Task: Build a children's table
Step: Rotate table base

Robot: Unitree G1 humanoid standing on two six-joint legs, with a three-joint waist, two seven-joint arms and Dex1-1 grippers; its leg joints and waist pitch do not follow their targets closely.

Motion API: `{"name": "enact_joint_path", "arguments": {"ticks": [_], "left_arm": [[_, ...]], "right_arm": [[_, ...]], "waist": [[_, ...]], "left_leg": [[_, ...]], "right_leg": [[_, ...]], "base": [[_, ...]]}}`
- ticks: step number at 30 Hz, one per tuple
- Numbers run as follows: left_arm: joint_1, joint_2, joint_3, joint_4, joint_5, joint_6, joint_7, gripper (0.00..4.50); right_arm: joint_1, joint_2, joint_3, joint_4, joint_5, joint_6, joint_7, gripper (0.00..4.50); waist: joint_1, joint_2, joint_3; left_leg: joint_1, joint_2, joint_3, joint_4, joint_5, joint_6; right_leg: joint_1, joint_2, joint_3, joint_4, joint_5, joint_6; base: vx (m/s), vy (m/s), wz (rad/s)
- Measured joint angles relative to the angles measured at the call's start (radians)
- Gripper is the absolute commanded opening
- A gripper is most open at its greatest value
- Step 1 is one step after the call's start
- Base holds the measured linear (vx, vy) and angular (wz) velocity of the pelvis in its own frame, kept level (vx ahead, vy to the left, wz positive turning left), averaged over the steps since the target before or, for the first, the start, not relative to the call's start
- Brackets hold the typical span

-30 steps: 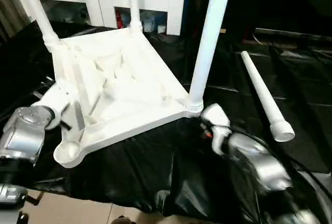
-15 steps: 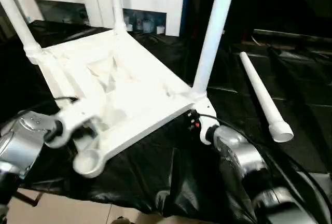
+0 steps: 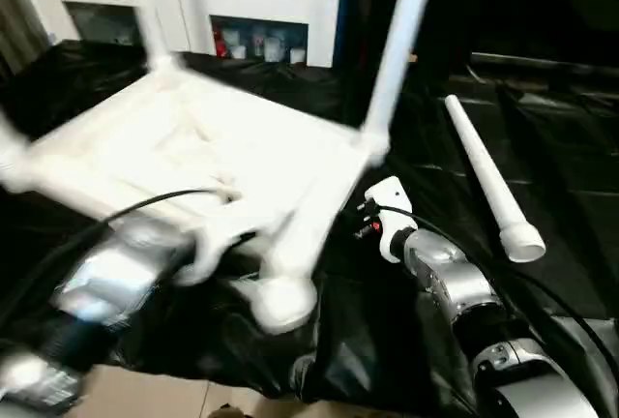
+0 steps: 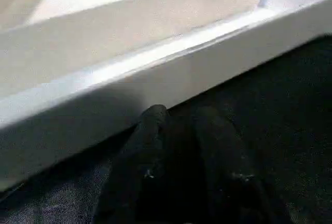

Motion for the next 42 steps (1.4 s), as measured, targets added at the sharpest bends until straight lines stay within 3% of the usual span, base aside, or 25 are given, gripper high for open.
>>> {"name": "enact_joint_path", "arguments": {"ticks": [3, 7, 11, 18, 20, 22, 25, 29, 30, 35, 39, 42], "left_arm": [[-0.039, -0.074, -0.002, 0.108, 0.024, -0.057, 0.091, 0.00], [-0.120, -0.214, 0.014, 0.303, 0.059, -0.205, 0.283, 0.00], [-0.126, -0.252, 0.063, 0.363, 0.060, -0.286, 0.386, 0.00], [-0.114, -0.301, 0.109, 0.307, 0.005, -0.365, 0.401, 0.00], [-0.070, -0.327, 0.174, 0.232, -0.049, -0.396, 0.425, 0.00], [-0.046, -0.340, 0.222, 0.183, -0.082, -0.407, 0.457, 0.40], [0.001, -0.392, 0.352, 0.134, -0.100, -0.398, 0.643, 0.45], [0.055, -0.421, 0.443, 0.132, -0.088, -0.442, 0.819, 0.46], [0.068, -0.431, 0.460, 0.127, -0.078, -0.457, 0.862, 0.46], [0.105, -0.422, 0.458, 0.081, -0.015, -0.464, 0.937, 0.46], [0.110, -0.436, 0.450, 0.070, -0.019, -0.456, 0.949, 0.46], [0.110, -0.442, 0.433, 0.070, -0.012, -0.472, 0.961, 0.46]], "right_arm": [[0.000, -0.009, -0.012, -0.001, 0.001, -0.003, -0.007, 0.48], [0.004, -0.037, -0.035, -0.056, 0.004, -0.002, -0.027, 0.11], [0.018, -0.080, -0.075, -0.121, 0.004, 0.008, -0.067, 0.05], [0.040, -0.128, -0.155, -0.226, -0.001, 0.101, -0.192, 0.05], [0.063, -0.126, -0.182, -0.296, 0.013, 0.144, -0.203, 0.05], [0.076, -0.127, -0.199, -0.328, 0.025, 0.165, -0.206, 0.39], [0.140, -0.123, -0.206, -0.457, 0.037, 0.193, -0.224, 0.53], [0.196, -0.101, -0.220, -0.544, 0.025, 0.178, -0.289, 0.85], [0.215, -0.078, -0.227, -0.567, 0.024, 0.164, -0.307, 1.10], [0.291, 0.006, -0.202, -0.610, 0.019, 0.183, -0.365, 1.10], [0.309, 0.017, -0.171, -0.666, 0.020, 0.240, -0.377, 1.10], [0.310, 0.020, -0.158, -0.695, 0.014, 0.239, -0.376, 1.10]], "waist": [[0.001, 0.008, 0.000], [0.010, 0.017, 0.002], [0.007, 0.020, 0.001], [0.009, 0.023, 0.001], [0.006, 0.029, 0.002], [0.005, 0.032, 0.002], [0.001, 0.036, 0.001], [0.000, 0.036, 0.001], [0.000, 0.036, 0.001], [0.000, 0.036, 0.001], [0.000, 0.037, 0.002], [-0.001, 0.036, 0.001]], "left_leg": [[0.001, 0.000, 0.000, 0.003, 0.000, 0.000], [-0.002, -0.001, 0.001, 0.005, 0.000, 0.000], [-0.002, 0.000, -0.001, 0.005, 0.000, 0.000], [-0.003, 0.000, -0.001, 0.005, 0.000, 0.000], [-0.004, 0.000, -0.001, 0.005, 0.000, 0.001], [-0.004, 0.000, 0.000, 0.005, 0.000, 0.001], [-0.005, 0.000, 0.000, 0.005, 0.000, 0.001], [-0.005, 0.000, 0.000, 0.004, 0.000, 0.001], [-0.005, 0.000, 0.000, 0.004, 0.000, 0.001], [-0.006, 0.000, 0.000, 0.004, 0.000, 0.001], [-0.006, -0.001, 0.000, 0.004, 0.000, 0.001], [-0.006, -0.001, 0.000, 0.003, 0.000, 0.001]], "right_leg": [[0.000, -0.001, 0.000, 0.001, 0.000, 0.000], [0.002, -0.002, 0.002, 0.001, 0.003, 0.000], [0.002, -0.001, 0.000, 0.001, 0.004, 0.001], [0.001, -0.001, 0.000, -0.001, 0.004, 0.001], [0.001, -0.001, 0.000, -0.004, 0.004, 0.001], [0.001, -0.001, 0.000, -0.005, 0.004, 0.001], [0.001, 0.000, 0.000, -0.007, 0.004, 0.001], [0.001, 0.000, 0.000, -0.008, 0.003, 0.003], [0.001, 0.000, 0.000, -0.008, 0.003, 0.004], [0.001, 0.000, 0.000, -0.010, 0.001, 0.012], [0.001, -0.001, 0.002, -0.011, 0.002, 0.014], [0.001, -0.001, 0.002, -0.011, 0.002, 0.014]], "base": [[0.000, 0.000, 0.00], [0.000, 0.000, 0.00], [0.000, 0.000, 0.00], [0.000, 0.000, 0.00], [0.000, 0.000, 0.00], [0.000, 0.000, 0.00], [0.000, 0.000, 0.00], [0.000, 0.000, 0.00], [0.000, 0.000, 0.00], [0.000, 0.000, 0.00], [0.000, 0.000, 0.00], [0.000, 0.000, 0.00]]}}
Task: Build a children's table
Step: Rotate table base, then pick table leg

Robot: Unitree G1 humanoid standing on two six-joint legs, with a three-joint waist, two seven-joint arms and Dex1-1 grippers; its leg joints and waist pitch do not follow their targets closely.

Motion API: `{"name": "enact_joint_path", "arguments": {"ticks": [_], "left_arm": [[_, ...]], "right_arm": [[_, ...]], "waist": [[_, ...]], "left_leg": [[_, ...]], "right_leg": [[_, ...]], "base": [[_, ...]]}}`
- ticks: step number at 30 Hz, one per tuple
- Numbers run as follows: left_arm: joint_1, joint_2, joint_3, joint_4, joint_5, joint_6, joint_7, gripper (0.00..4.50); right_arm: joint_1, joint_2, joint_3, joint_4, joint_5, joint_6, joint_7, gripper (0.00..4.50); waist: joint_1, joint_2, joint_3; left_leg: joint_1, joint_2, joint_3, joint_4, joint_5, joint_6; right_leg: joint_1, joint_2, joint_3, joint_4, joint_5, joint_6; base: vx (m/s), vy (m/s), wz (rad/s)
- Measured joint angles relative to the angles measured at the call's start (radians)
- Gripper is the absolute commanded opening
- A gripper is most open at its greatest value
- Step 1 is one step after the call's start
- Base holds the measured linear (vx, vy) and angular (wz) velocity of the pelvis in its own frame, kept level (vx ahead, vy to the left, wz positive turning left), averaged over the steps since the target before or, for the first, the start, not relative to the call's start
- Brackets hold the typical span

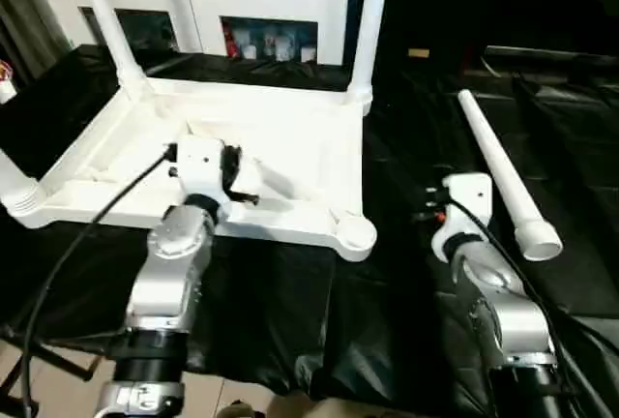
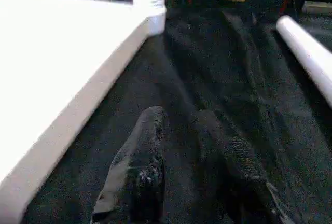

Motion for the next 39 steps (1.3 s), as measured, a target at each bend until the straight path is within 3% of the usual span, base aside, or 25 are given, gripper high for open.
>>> {"name": "enact_joint_path", "arguments": {"ticks": [6, 9, 11, 12, 13, 14, 15, 16, 18, 20, 21, 22, 23, 24, 25, 26, 27, 28, 29, 30, 31, 32, 34, 35, 39], "left_arm": [[0.000, -0.007, -0.008, 0.000, 0.014, 0.000, 0.020, 0.46], [-0.001, 0.001, -0.004, 0.000, 0.016, 0.002, 0.030, 0.46], [-0.001, 0.008, 0.006, 0.000, 0.012, 0.004, 0.030, 0.46], [-0.001, 0.007, 0.010, -0.002, 0.010, 0.003, 0.030, 0.46], [-0.001, 0.002, 0.008, -0.004, 0.008, 0.002, 0.029, 0.46], [0.000, -0.006, -0.010, -0.004, 0.003, 0.002, 0.026, 0.46], [-0.001, -0.003, -0.017, -0.011, -0.001, 0.002, 0.015, 0.46], [-0.002, 0.004, -0.020, -0.021, -0.006, 0.002, 0.002, 0.46], [0.001, 0.020, -0.009, -0.028, -0.014, 0.002, -0.018, 0.46], [0.002, 0.018, -0.003, -0.032, -0.033, 0.004, -0.029, 0.46], [0.007, 0.017, -0.002, -0.033, -0.039, 0.006, -0.034, 0.46], [0.015, 0.021, 0.004, -0.036, -0.046, 0.007, -0.039, 0.46], [0.015, 0.023, 0.009, -0.036, -0.047, 0.008, -0.039, 0.46], [0.003, 0.029, 0.011, -0.043, -0.047, 0.011, -0.039, 0.46], [-0.004, 0.033, 0.007, -0.056, -0.046, 0.011, -0.039, 0.46], [-0.001, 0.028, 0.005, -0.071, -0.046, 0.011, -0.037, 0.46], [0.012, 0.025, 0.005, -0.075, -0.046, 0.010, -0.035, 0.46], [0.017, 0.023, -0.004, -0.070, -0.043, 0.021, -0.032, 0.46], [0.017, 0.016, -0.017, -0.070, -0.042, 0.028, -0.029, 0.46], [0.017, 0.017, -0.017, -0.075, -0.041, 0.034, -0.024, 0.46], [0.013, 0.022, -0.011, -0.082, -0.037, 0.040, -0.014, 0.46], [0.012, 0.032, -0.003, -0.086, -0.036, 0.042, -0.012, 0.46], [0.017, 0.045, 0.012, -0.091, -0.034, 0.050, -0.008, 0.46], [0.023, 0.049, 0.013, -0.094, -0.036, 0.053, -0.012, 0.46], [0.069, 0.109, 0.006, -0.162, -0.099, 0.092, -0.137, 0.83]], "right_arm": [[0.002, 0.016, -0.005, 0.011, 0.004, -0.004, -0.004, 1.10], [-0.009, 0.024, -0.004, 0.011, 0.013, 0.001, -0.005, 1.10], [-0.027, 0.022, -0.004, 0.010, 0.015, 0.008, -0.003, 1.10], [-0.031, 0.015, -0.005, 0.010, 0.015, 0.010, -0.001, 1.10], [-0.031, 0.007, -0.010, 0.011, 0.014, 0.013, -0.001, 1.10], [-0.029, 0.000, -0.020, 0.011, 0.014, 0.020, 0.000, 1.10], [-0.031, -0.002, -0.026, 0.011, 0.014, 0.024, 0.001, 1.10], [-0.032, -0.007, -0.030, 0.011, 0.014, 0.028, 0.002, 1.10], [-0.033, -0.005, -0.028, 0.012, 0.015, 0.044, 0.012, 1.10], [-0.032, 0.000, -0.018, 0.012, 0.025, 0.051, 0.026, 1.10], [-0.033, 0.002, -0.009, 0.012, 0.029, 0.054, 0.032, 1.10], [-0.041, 0.006, 0.008, 0.011, 0.032, 0.055, 0.041, 1.10], [-0.042, 0.009, 0.012, 0.010, 0.034, 0.054, 0.045, 1.10], [-0.042, 0.009, 0.013, 0.010, 0.036, 0.054, 0.047, 1.10], [-0.031, 0.001, 0.007, 0.015, 0.035, 0.054, 0.047, 1.10], [-0.040, -0.009, 0.006, 0.022, 0.035, 0.054, 0.049, 1.10], [-0.058, -0.016, 0.007, 0.025, 0.035, 0.053, 0.056, 1.10], [-0.075, -0.024, 0.002, 0.028, 0.035, 0.054, 0.063, 1.10], [-0.079, -0.032, -0.007, 0.032, 0.033, 0.057, 0.065, 1.10], [-0.095, -0.037, -0.011, 0.043, 0.031, 0.068, 0.065, 1.10], [-0.125, -0.043, -0.013, 0.058, 0.030, 0.083, 0.065, 1.10], [-0.145, -0.045, -0.015, 0.066, 0.031, 0.092, 0.066, 1.10], [-0.188, -0.047, -0.012, 0.100, 0.048, 0.110, 0.091, 1.10], [-0.206, -0.050, -0.017, 0.117, 0.061, 0.116, 0.104, 1.41], [-0.299, -0.091, -0.031, 0.234, 0.074, 0.119, 0.125, 1.66]], "waist": [[-0.013, 0.001, 0.000], [-0.035, 0.001, 0.000], [-0.044, -0.009, -0.003], [-0.042, -0.018, -0.003], [-0.033, -0.022, -0.001], [-0.024, -0.028, -0.002], [-0.020, -0.027, -0.003], [-0.016, -0.021, -0.006], [0.000, -0.019, -0.006], [0.003, -0.014, -0.003], [0.005, -0.012, 0.003], [0.008, -0.001, 0.011], [0.008, 0.003, 0.013], [0.020, -0.007, 0.022], [0.022, -0.029, 0.024], [0.019, -0.057, 0.018], [0.031, -0.064, 0.015], [0.045, -0.057, 0.011], [0.056, -0.059, 0.008], [0.058, -0.057, 0.003], [0.057, -0.037, -0.007], [0.061, -0.030, -0.010], [0.056, -0.037, -0.011], [0.056, -0.038, -0.011], [0.057, -0.043, -0.010]], "left_leg": [[0.000, 0.005, -0.011, -0.002, 0.000, -0.001], [0.002, 0.035, -0.025, -0.003, 0.008, -0.011], [0.003, 0.049, -0.023, -0.002, 0.014, -0.011], [-0.004, 0.043, -0.014, 0.018, -0.003, 0.019], [-0.019, 0.030, -0.012, 0.065, -0.043, 0.086], [-0.023, -0.017, -0.012, 0.107, -0.060, 0.113], [-0.018, -0.052, -0.018, 0.096, -0.060, 0.114], [-0.015, -0.079, -0.022, 0.065, -0.066, 0.098], [-0.017, -0.067, -0.038, 0.056, -0.054, 0.080], [-0.003, -0.050, -0.027, 0.042, -0.045, 0.063], [0.023, -0.033, 0.007, 0.033, -0.053, 0.041], [0.059, -0.010, 0.038, 0.027, -0.061, 0.030], [0.069, -0.002, 0.048, 0.026, -0.064, 0.026], [0.082, 0.000, 0.054, 0.021, -0.066, 0.023], [0.095, -0.001, 0.071, 0.022, -0.069, 0.017], [0.103, -0.004, 0.081, 0.025, -0.074, 0.009], [0.093, -0.010, 0.065, 0.044, -0.091, 0.008], [0.051, -0.035, 0.003, 0.101, -0.115, 0.056], [0.029, -0.057, -0.021, 0.124, -0.115, 0.060], [0.009, -0.074, -0.042, 0.105, -0.092, 0.066], [-0.013, -0.071, -0.053, 0.047, -0.033, 0.063], [-0.027, -0.063, -0.067, 0.042, -0.005, 0.026], [-0.052, -0.050, -0.075, 0.054, -0.006, 0.029], [-0.055, -0.049, -0.075, 0.055, -0.009, 0.032], [-0.057, -0.049, -0.062, 0.052, -0.012, 0.040]], "right_leg": [[0.002, 0.005, -0.006, -0.003, 0.004, -0.007], [0.006, 0.020, -0.038, 0.014, -0.010, -0.061], [-0.008, 0.022, -0.052, 0.047, -0.030, -0.080], [-0.012, 0.027, -0.053, 0.049, -0.033, -0.072], [-0.011, 0.028, -0.054, 0.047, -0.033, -0.073], [-0.009, 0.030, -0.052, 0.039, -0.031, -0.074], [-0.008, 0.036, -0.054, 0.031, -0.026, -0.072], [-0.010, 0.047, -0.063, 0.026, -0.021, -0.073], [-0.004, 0.059, -0.085, 0.000, -0.002, -0.070], [0.006, 0.059, -0.099, -0.014, -0.002, -0.071], [0.008, 0.070, -0.088, -0.025, -0.004, -0.075], [0.025, 0.070, -0.094, -0.036, -0.006, -0.076], [0.031, 0.069, -0.098, -0.037, -0.010, -0.076], [0.039, 0.045, -0.093, 0.067, -0.067, -0.047], [0.049, 0.014, -0.049, 0.149, -0.108, -0.034], [0.070, 0.000, -0.003, 0.142, -0.174, -0.028], [0.073, 0.003, -0.005, 0.137, -0.177, -0.031], [0.074, 0.013, -0.006, 0.128, -0.176, -0.035], [0.076, 0.020, -0.001, 0.120, -0.171, -0.031], [0.075, 0.027, -0.001, 0.116, -0.167, -0.031], [0.072, 0.057, -0.007, 0.115, -0.162, -0.040], [0.066, 0.070, -0.013, 0.121, -0.163, -0.043], [0.057, 0.076, -0.023, 0.118, -0.163, -0.042], [0.055, 0.075, -0.023, 0.115, -0.163, -0.042], [0.055, 0.066, -0.024, 0.106, -0.159, -0.039]], "base": [[0.000, 0.000, 0.00], [0.005, -0.071, 0.03], [0.008, -0.148, 0.03], [0.007, -0.164, 0.02], [0.007, -0.164, 0.02], [-0.009, -0.149, 0.01], [-0.034, -0.130, 0.03], [-0.034, -0.130, 0.03], [-0.037, -0.100, -0.08], [-0.029, -0.074, 0.03], [-0.076, -0.054, -0.16], [-0.076, -0.054, -0.16], [-0.068, -0.009, -0.55], [0.032, 0.009, -0.34], [0.032, 0.009, -0.34], [0.126, -0.107, -0.05], [0.153, -0.135, -0.22], [0.153, -0.135, -0.22], [0.100, -0.100, -0.15], [0.097, -0.103, 0.05], [0.097, -0.103, 0.05], [0.095, -0.030, -0.06], [0.061, 0.017, -0.05], [0.000, 0.000, 0.00], [-0.003, 0.053, 0.01]]}}
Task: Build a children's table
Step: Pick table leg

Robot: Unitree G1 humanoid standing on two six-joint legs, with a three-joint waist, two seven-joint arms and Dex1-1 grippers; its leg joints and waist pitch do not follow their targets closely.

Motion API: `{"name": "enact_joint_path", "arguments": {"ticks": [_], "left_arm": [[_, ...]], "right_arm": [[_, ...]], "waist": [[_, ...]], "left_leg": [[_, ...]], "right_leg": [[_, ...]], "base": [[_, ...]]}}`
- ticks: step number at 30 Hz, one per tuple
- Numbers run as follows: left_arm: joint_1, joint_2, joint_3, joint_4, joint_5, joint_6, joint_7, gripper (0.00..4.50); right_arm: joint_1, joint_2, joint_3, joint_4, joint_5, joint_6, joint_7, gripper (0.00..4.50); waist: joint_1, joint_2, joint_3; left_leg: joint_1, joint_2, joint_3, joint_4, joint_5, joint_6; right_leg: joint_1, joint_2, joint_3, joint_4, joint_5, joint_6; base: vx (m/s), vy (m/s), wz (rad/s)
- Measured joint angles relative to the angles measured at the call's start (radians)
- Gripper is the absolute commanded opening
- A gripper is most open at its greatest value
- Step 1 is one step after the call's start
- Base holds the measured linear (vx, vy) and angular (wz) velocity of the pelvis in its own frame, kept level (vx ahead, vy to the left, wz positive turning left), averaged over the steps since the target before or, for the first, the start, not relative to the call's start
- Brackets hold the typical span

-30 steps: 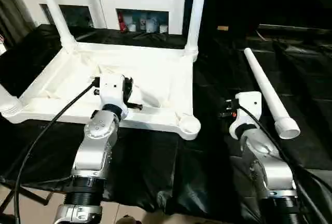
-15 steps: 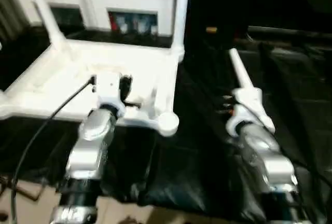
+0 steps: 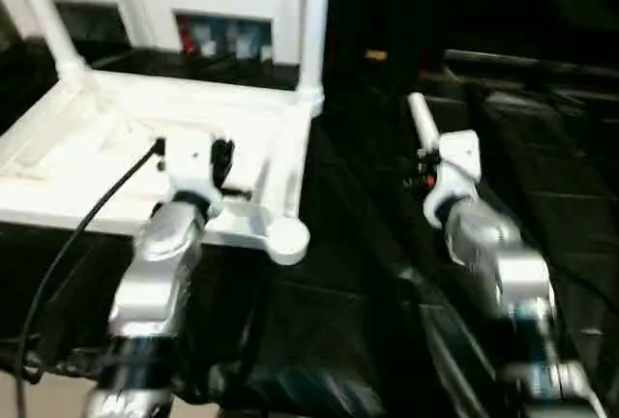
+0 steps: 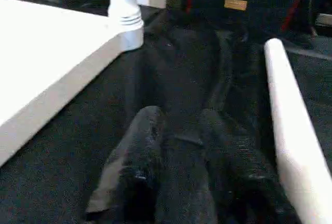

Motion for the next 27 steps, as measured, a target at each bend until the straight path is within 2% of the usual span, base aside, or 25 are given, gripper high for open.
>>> {"name": "enact_joint_path", "arguments": {"ticks": [1, 3, 5, 6, 7, 8, 10, 13, 17, 25, 27], "left_arm": [[0.007, 0.027, -0.012, -0.019, -0.011, 0.016, -0.038, 1.09], [0.017, 0.058, -0.019, -0.049, -0.024, 0.043, -0.083, 1.09], [0.020, 0.093, -0.036, -0.078, -0.042, 0.079, -0.133, 1.23], [0.020, 0.113, -0.044, -0.087, -0.048, 0.096, -0.157, 1.26], [0.020, 0.133, -0.052, -0.099, -0.055, 0.116, -0.184, 1.59], [0.019, 0.148, -0.056, -0.110, -0.065, 0.132, -0.205, 1.59], [0.019, 0.177, -0.065, -0.135, -0.089, 0.165, -0.250, 1.68], [0.007, 0.235, -0.093, -0.187, -0.148, 0.217, -0.352, 2.03], [-0.023, 0.281, -0.150, -0.240, -0.197, 0.263, -0.476, 2.24], [-0.018, 0.303, -0.196, -0.262, -0.203, 0.298, -0.509, 2.96], [-0.018, 0.309, -0.204, -0.262, -0.202, 0.298, -0.510, 2.98]], "right_arm": [[-0.027, -0.020, -0.005, 0.033, -0.008, 0.002, 0.000, 1.88], [-0.067, -0.035, -0.014, 0.089, -0.018, 0.005, 0.000, 1.88], [-0.119, -0.053, -0.013, 0.167, -0.030, 0.023, 0.000, 1.89], [-0.146, -0.059, -0.009, 0.210, -0.035, 0.035, 0.000, 1.99], [-0.170, -0.064, -0.007, 0.254, -0.046, 0.044, 0.000, 2.32], [-0.189, -0.069, -0.003, 0.295, -0.052, 0.046, -0.001, 2.32], [-0.229, -0.078, 0.002, 0.380, -0.060, 0.047, -0.006, 2.35], [-0.314, -0.095, 0.004, 0.534, -0.073, 0.038, -0.009, 2.76], [-0.403, -0.128, 0.003, 0.682, -0.100, 0.008, -0.028, 3.07], [-0.444, -0.163, 0.002, 0.832, -0.110, -0.010, -0.032, 3.73], [-0.453, -0.172, 0.003, 0.861, -0.121, -0.011, -0.025, 3.83]], "waist": [[0.001, -0.001, 0.000], [-0.003, -0.002, 0.001], [-0.004, -0.002, 0.001], [-0.004, -0.003, 0.001], [-0.003, -0.003, 0.001], [-0.003, -0.005, 0.002], [-0.002, -0.005, 0.003], [-0.003, -0.008, 0.005], [-0.001, -0.020, 0.011], [-0.004, -0.024, 0.010], [-0.003, -0.024, 0.010]], "left_leg": [[0.003, 0.002, 0.008, -0.003, 0.003, 0.003], [0.009, 0.003, 0.020, -0.008, 0.007, 0.005], [0.011, 0.007, 0.034, -0.016, 0.014, 0.006], [0.011, 0.010, 0.040, -0.020, 0.019, 0.009], [0.011, 0.012, 0.045, -0.022, 0.025, 0.013], [0.011, 0.013, 0.049, -0.023, 0.027, 0.014], [0.010, 0.015, 0.053, -0.025, 0.030, 0.016], [0.009, 0.016, 0.064, -0.026, 0.033, 0.018], [0.010, 0.015, 0.078, -0.030, 0.033, 0.018], [0.007, 0.015, 0.091, -0.030, 0.037, 0.025], [0.007, 0.015, 0.091, -0.030, 0.036, 0.026]], "right_leg": [[0.003, -0.003, -0.001, -0.003, 0.003, 0.002], [0.007, -0.011, -0.002, -0.005, 0.006, 0.004], [0.009, -0.014, -0.002, -0.015, 0.013, -0.001], [0.009, -0.014, -0.002, -0.020, 0.018, -0.001], [0.009, -0.015, -0.002, -0.024, 0.024, 0.000], [0.009, -0.015, -0.002, -0.026, 0.027, 0.000], [0.009, -0.016, -0.001, -0.032, 0.036, 0.002], [0.007, -0.021, 0.000, -0.035, 0.043, 0.007], [0.005, -0.031, 0.000, -0.035, 0.046, 0.010], [0.001, -0.034, 0.009, -0.039, 0.049, 0.018], [0.000, -0.033, 0.010, -0.039, 0.049, 0.018]], "base": [[-0.033, 0.055, 0.02], [-0.055, 0.046, 0.06], [-0.062, 0.044, 0.04], [-0.070, 0.043, 0.00], [-0.070, 0.043, 0.00], [-0.065, 0.037, -0.01], [-0.056, 0.033, 0.00], [0.000, 0.000, 0.00], [0.000, 0.000, 0.00], [0.000, 0.000, 0.00], [0.000, 0.000, 0.00]]}}
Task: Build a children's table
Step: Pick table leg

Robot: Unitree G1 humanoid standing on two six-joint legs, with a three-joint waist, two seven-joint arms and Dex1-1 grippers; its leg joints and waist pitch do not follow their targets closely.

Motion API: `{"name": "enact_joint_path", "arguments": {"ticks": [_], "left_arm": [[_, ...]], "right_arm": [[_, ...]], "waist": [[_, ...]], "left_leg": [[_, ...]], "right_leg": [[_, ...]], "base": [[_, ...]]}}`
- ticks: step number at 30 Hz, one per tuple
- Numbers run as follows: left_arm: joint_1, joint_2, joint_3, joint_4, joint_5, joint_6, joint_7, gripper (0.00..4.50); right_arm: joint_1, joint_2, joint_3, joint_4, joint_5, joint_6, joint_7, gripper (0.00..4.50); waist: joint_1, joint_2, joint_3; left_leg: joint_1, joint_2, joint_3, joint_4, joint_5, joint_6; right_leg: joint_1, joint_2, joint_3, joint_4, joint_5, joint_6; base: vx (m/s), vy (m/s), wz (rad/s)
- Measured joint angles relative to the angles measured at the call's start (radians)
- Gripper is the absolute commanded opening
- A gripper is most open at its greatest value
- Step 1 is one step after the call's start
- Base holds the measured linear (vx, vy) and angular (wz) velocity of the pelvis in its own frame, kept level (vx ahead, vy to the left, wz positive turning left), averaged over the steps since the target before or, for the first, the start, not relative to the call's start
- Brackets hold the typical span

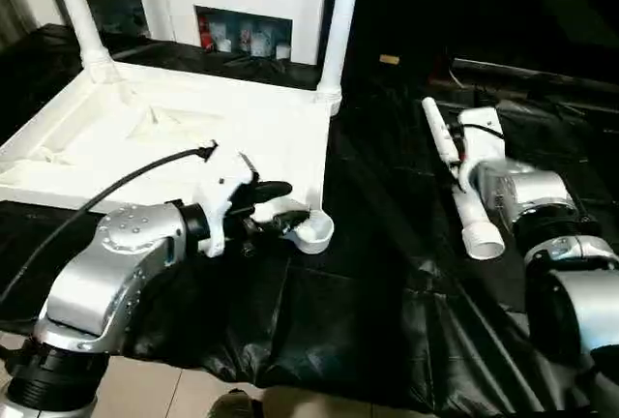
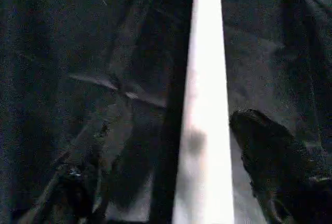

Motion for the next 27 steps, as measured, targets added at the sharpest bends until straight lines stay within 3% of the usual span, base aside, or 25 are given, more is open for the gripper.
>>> {"name": "enact_joint_path", "arguments": {"ticks": [5, 13, 16, 17, 27], "left_arm": [[0.000, 0.017, -0.010, -0.005, 0.000, 0.015, -0.017, 2.98], [-0.001, 0.030, -0.031, -0.006, 0.001, 0.016, -0.023, 2.98], [-0.001, 0.030, -0.034, -0.006, 0.001, 0.017, -0.025, 2.98], [-0.002, 0.030, -0.035, -0.006, 0.001, 0.018, -0.025, 2.98], [-0.015, 0.030, -0.039, 0.000, 0.001, 0.018, -0.027, 2.98]], "right_arm": [[-0.010, -0.013, -0.011, 0.094, -0.003, 0.015, 0.006, 3.93], [-0.005, -0.038, -0.023, 0.133, 0.004, 0.059, 0.050, 3.93], [0.000, -0.038, -0.052, 0.143, 0.024, 0.096, 0.063, 3.93], [0.000, -0.038, -0.060, 0.143, 0.029, 0.101, 0.065, 3.68], [0.001, -0.049, -0.098, 0.145, 0.057, 0.124, 0.087, 2.88]], "waist": [[0.001, 0.000, 0.000], [0.000, 0.001, 0.000], [0.001, 0.000, 0.000], [0.001, 0.000, 0.000], [0.003, 0.000, 0.000]], "left_leg": [[0.000, 0.000, 0.001, 0.000, -0.001, 0.001], [0.000, 0.000, 0.003, 0.000, -0.001, 0.001], [0.000, 0.000, 0.003, 0.000, -0.001, 0.001], [0.000, 0.000, 0.003, 0.000, -0.001, 0.001], [0.000, 0.000, 0.003, 0.000, -0.001, 0.001]], "right_leg": [[-0.001, 0.000, 0.002, 0.000, 0.000, 0.001], [-0.003, 0.001, 0.005, 0.001, 0.001, 0.002], [-0.004, 0.001, 0.006, 0.001, 0.001, 0.002], [-0.004, 0.001, 0.006, 0.001, 0.001, 0.002], [-0.004, 0.001, 0.006, 0.001, 0.001, 0.002]], "base": [[0.000, 0.000, 0.00], [0.000, 0.000, 0.00], [0.000, 0.000, 0.00], [0.000, 0.000, 0.00], [0.000, 0.000, 0.00]]}}
